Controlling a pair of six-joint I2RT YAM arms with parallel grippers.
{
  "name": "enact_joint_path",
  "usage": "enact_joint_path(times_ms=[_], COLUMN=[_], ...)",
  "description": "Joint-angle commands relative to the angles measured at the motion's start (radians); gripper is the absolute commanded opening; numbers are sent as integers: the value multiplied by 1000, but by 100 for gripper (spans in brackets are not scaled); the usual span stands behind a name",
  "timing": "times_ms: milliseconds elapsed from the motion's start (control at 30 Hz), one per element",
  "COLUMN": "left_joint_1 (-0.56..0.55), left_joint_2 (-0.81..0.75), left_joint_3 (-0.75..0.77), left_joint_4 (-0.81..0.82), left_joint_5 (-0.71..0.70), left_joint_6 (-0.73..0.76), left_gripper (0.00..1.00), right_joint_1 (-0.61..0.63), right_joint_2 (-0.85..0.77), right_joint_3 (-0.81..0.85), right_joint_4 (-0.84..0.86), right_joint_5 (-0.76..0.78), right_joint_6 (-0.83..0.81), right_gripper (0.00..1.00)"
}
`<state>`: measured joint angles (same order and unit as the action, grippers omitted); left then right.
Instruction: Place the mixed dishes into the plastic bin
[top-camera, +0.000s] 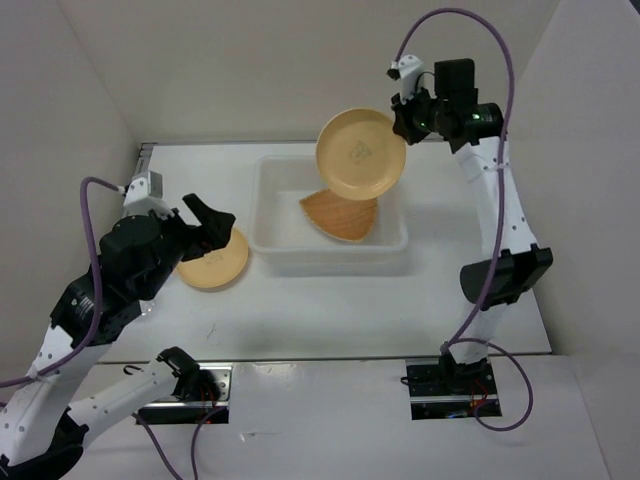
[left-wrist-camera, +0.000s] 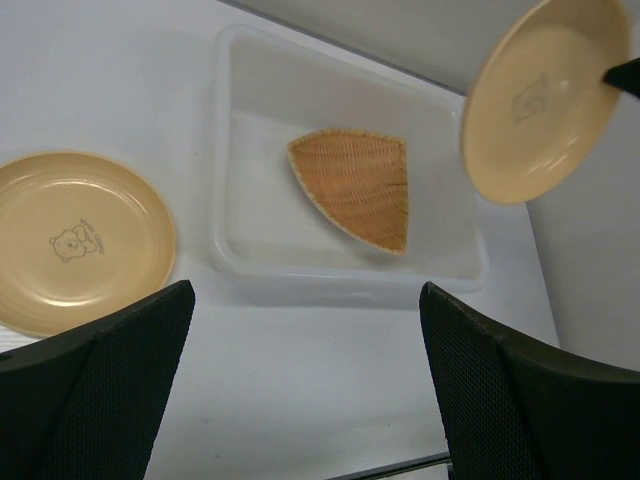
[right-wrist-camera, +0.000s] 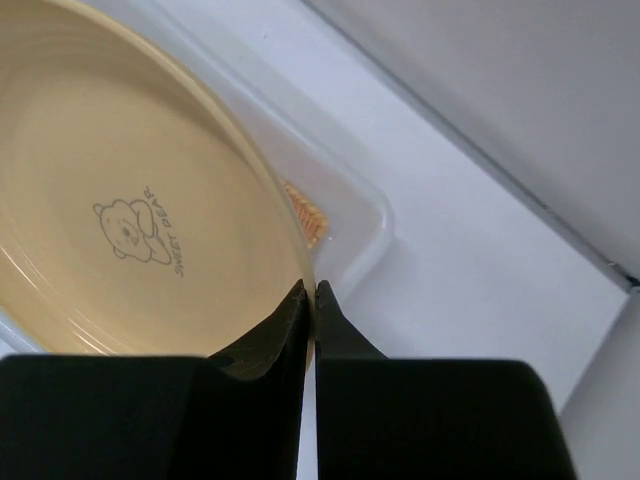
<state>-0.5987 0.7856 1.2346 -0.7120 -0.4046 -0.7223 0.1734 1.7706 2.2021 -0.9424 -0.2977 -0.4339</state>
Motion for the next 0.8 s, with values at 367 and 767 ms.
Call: enact_joint_path(times_ms=[367, 767], left_joint_1=[5, 14], left_joint_2=[-51, 2], left_joint_3=[-17, -107], left_joint_4=[-72, -161], left_joint_5=[-59, -59], left_joint_6=[-175, -293], left_gripper=[99, 99], right_joint_1=[72, 92], right_joint_2=[443, 485], right_joint_3=[88, 235], right_joint_4=[-75, -118], right_joint_5=[2, 49], right_joint_6=[-11, -8], right_gripper=[0, 98])
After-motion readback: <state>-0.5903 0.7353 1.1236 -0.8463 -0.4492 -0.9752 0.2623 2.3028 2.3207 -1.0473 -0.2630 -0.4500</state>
